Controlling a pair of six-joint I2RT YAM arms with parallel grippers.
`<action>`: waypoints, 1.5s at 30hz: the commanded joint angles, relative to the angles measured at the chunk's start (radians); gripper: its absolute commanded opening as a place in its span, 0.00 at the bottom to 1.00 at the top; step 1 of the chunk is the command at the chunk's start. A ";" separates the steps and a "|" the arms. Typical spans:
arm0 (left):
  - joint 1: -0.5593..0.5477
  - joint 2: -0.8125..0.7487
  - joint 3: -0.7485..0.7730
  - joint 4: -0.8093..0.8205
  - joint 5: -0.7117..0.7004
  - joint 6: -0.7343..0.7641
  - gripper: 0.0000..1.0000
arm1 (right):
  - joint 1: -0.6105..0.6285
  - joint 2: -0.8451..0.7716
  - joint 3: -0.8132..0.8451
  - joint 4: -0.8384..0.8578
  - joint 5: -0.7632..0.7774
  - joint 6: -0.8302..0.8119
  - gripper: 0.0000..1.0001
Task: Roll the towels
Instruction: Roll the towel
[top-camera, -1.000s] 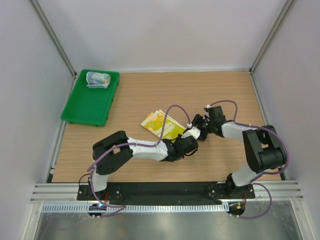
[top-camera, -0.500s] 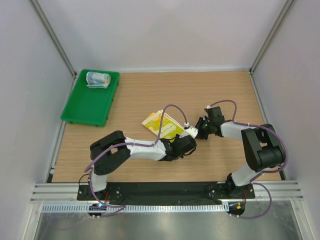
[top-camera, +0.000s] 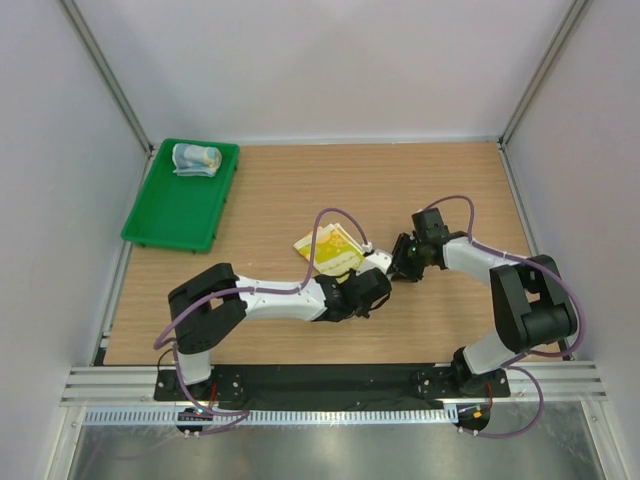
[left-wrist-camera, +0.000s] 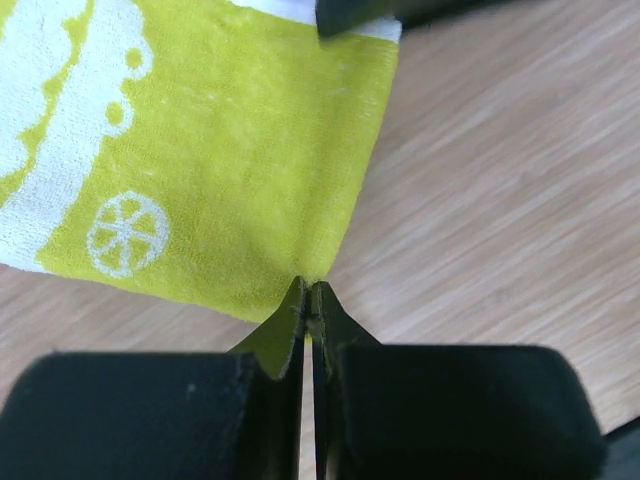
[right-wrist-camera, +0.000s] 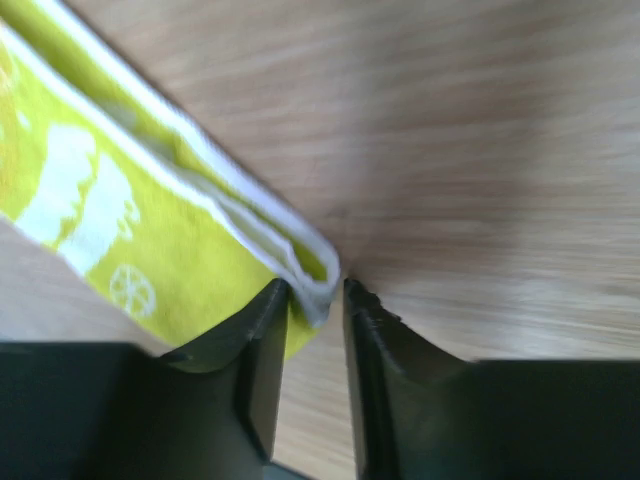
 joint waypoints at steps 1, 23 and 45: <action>-0.020 -0.043 -0.008 -0.108 0.047 -0.083 0.00 | -0.013 -0.007 0.024 -0.101 0.192 -0.059 0.46; -0.028 -0.115 0.047 -0.154 0.217 -0.279 0.00 | -0.013 -0.403 0.160 -0.365 0.363 -0.064 0.65; 0.121 -0.169 -0.013 -0.176 0.279 -0.380 0.00 | -0.010 -0.469 0.149 -0.323 0.141 -0.076 0.62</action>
